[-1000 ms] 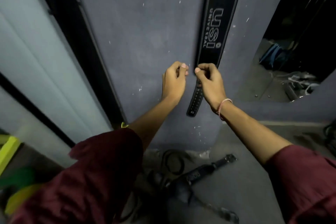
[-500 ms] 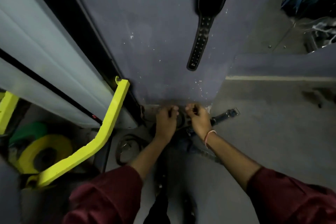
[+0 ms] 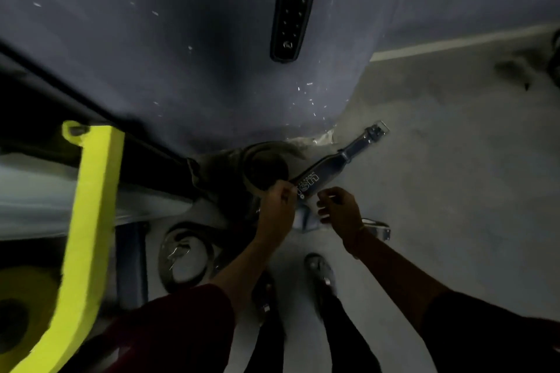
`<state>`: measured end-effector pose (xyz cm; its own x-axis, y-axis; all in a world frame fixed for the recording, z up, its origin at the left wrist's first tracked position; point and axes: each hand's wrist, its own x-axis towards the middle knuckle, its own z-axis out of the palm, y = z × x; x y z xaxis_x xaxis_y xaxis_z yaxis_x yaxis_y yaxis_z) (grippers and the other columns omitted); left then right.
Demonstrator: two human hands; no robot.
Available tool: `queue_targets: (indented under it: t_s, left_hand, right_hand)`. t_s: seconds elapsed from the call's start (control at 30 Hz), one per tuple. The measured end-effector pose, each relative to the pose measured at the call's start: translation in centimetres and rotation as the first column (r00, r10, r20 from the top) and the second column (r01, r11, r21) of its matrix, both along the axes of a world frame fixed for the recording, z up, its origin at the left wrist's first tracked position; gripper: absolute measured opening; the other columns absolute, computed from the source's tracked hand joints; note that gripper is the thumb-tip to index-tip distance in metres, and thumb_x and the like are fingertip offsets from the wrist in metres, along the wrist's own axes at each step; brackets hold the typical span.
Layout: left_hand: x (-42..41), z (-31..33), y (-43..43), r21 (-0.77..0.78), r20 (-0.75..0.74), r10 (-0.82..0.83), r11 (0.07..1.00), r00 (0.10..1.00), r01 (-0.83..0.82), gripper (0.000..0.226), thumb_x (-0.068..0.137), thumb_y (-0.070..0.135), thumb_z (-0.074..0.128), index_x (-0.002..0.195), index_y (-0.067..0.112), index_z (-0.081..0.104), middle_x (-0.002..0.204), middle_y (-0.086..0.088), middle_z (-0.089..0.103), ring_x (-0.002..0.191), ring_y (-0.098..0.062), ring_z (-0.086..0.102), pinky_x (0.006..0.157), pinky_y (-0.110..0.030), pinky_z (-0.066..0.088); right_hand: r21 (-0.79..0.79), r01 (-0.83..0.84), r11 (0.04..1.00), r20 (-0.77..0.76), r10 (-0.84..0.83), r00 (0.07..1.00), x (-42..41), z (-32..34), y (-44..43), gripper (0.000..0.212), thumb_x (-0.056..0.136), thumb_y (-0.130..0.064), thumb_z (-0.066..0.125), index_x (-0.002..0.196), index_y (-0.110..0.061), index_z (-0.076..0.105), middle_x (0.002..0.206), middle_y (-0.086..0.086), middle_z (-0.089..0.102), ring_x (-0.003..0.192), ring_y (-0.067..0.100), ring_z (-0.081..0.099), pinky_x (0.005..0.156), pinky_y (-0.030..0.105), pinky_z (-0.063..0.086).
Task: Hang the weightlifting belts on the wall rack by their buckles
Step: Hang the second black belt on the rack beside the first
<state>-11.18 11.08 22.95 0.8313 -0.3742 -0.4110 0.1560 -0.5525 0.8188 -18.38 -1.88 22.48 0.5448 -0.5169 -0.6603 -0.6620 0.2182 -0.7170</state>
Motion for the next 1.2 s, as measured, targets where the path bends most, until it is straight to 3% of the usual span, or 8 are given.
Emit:
queue_targets:
  t_s: [0.1, 0.27, 0.37, 0.5, 0.63, 0.73, 0.87, 1.2]
  left_hand:
    - [1.8, -9.1, -3.0, 0.048, -0.019, -0.059, 0.997, 0.998, 0.060, 0.017, 0.099, 0.009, 0.054, 0.102, -0.005, 0.063, 0.094, -0.016, 0.066, 0.088, -0.021, 0.058, 0.068, -0.010, 0.038]
    - [4.5, -27.6, -8.4, 0.074, -0.134, -0.117, 0.989, 0.984, 0.127, 0.017, 0.098, 0.014, 0.056, 0.108, 0.000, 0.060, 0.098, -0.009, 0.063, 0.088, -0.016, 0.059, 0.078, -0.027, 0.046]
    - [5.4, -37.7, -11.1, 0.114, -0.185, -0.123, 0.983, 0.975, 0.146, 0.028, 0.098, 0.019, 0.058, 0.120, 0.001, 0.058, 0.118, -0.019, 0.063, 0.111, -0.031, 0.061, 0.097, -0.046, 0.049]
    - [5.9, -48.2, -13.9, 0.164, -0.225, -0.152, 0.968, 0.962, 0.191, 0.052, 0.094, 0.038, 0.060, 0.133, 0.004, 0.052, 0.133, -0.021, 0.055, 0.121, -0.038, 0.056, 0.102, -0.052, 0.046]
    - [6.0, -56.6, -14.6, 0.321, -0.181, -0.201, 0.913, 0.963, 0.251, 0.079, 0.082, 0.057, 0.056, 0.144, 0.009, 0.044, 0.148, -0.022, 0.041, 0.138, -0.038, 0.040, 0.111, -0.053, 0.036]
    - [6.4, -56.4, -15.1, 0.391, -0.194, -0.192, 0.884, 0.962, 0.255, 0.096, 0.077, 0.067, 0.055, 0.152, 0.013, 0.030, 0.153, -0.018, 0.036, 0.142, -0.037, 0.034, 0.115, -0.050, 0.032]
    - [7.0, -55.2, -15.1, 0.528, -0.152, -0.198, 0.812, 0.968, 0.249, 0.078, 0.092, 0.050, 0.059, 0.152, 0.009, 0.030, 0.151, -0.026, 0.030, 0.140, -0.042, 0.029, 0.113, -0.044, 0.027]
    - [4.7, -43.9, -13.1, 0.334, -0.180, -0.205, 0.907, 0.962, 0.256, 0.088, 0.078, 0.080, 0.040, 0.137, 0.016, 0.051, 0.141, -0.016, 0.051, 0.130, -0.033, 0.050, 0.106, -0.050, 0.045]
  right_hand:
    - [0.005, 0.025, 1.000, -0.049, -0.025, 0.998, 1.6, -10.4, -2.9, 0.006, 0.097, -0.014, 0.059, 0.098, -0.009, 0.063, 0.078, 0.007, 0.064, 0.062, 0.020, 0.060, 0.055, 0.030, 0.052]
    - [0.033, 0.038, 0.999, -0.119, -0.034, 0.992, 3.3, -30.3, -6.9, 0.007, 0.090, -0.020, 0.066, 0.085, -0.024, 0.064, 0.103, 0.018, 0.069, 0.098, 0.038, 0.065, 0.089, 0.054, 0.054]
    - [0.101, 0.088, 0.991, -0.178, -0.069, 0.982, 4.6, -40.2, -8.7, 0.011, 0.089, -0.020, 0.067, 0.096, -0.017, 0.060, 0.110, 0.018, 0.065, 0.099, 0.033, 0.061, 0.085, 0.042, 0.054]
    - [0.123, 0.151, 0.981, -0.172, -0.129, 0.977, 6.0, -49.4, -11.3, 0.040, 0.094, -0.006, 0.062, 0.127, 0.001, 0.041, 0.117, 0.012, 0.051, 0.101, 0.020, 0.048, 0.055, 0.003, 0.041]
    - [0.279, 0.346, 0.896, -0.168, -0.309, 0.936, 6.3, -55.5, -12.5, 0.057, 0.095, -0.004, 0.060, 0.140, -0.004, 0.025, 0.122, 0.005, 0.045, 0.110, 0.018, 0.048, 0.076, 0.021, 0.046]
    - [0.419, 0.395, 0.817, -0.189, -0.347, 0.918, 6.1, -58.1, -12.5, 0.059, 0.094, -0.016, 0.064, 0.143, -0.005, 0.031, 0.139, 0.017, 0.054, 0.118, 0.029, 0.057, 0.080, 0.035, 0.052]
    - [0.448, 0.424, 0.787, -0.169, -0.391, 0.905, 6.0, -57.7, -12.3, 0.046, 0.094, -0.027, 0.065, 0.132, -0.003, 0.053, 0.131, 0.024, 0.061, 0.087, 0.026, 0.065, 0.057, 0.024, 0.055]
    - [0.385, 0.630, 0.674, -0.147, -0.629, 0.763, 3.8, -44.8, -9.7, 0.045, 0.086, -0.020, 0.074, 0.126, -0.003, 0.061, 0.116, 0.019, 0.070, 0.104, 0.035, 0.069, 0.086, 0.044, 0.059]
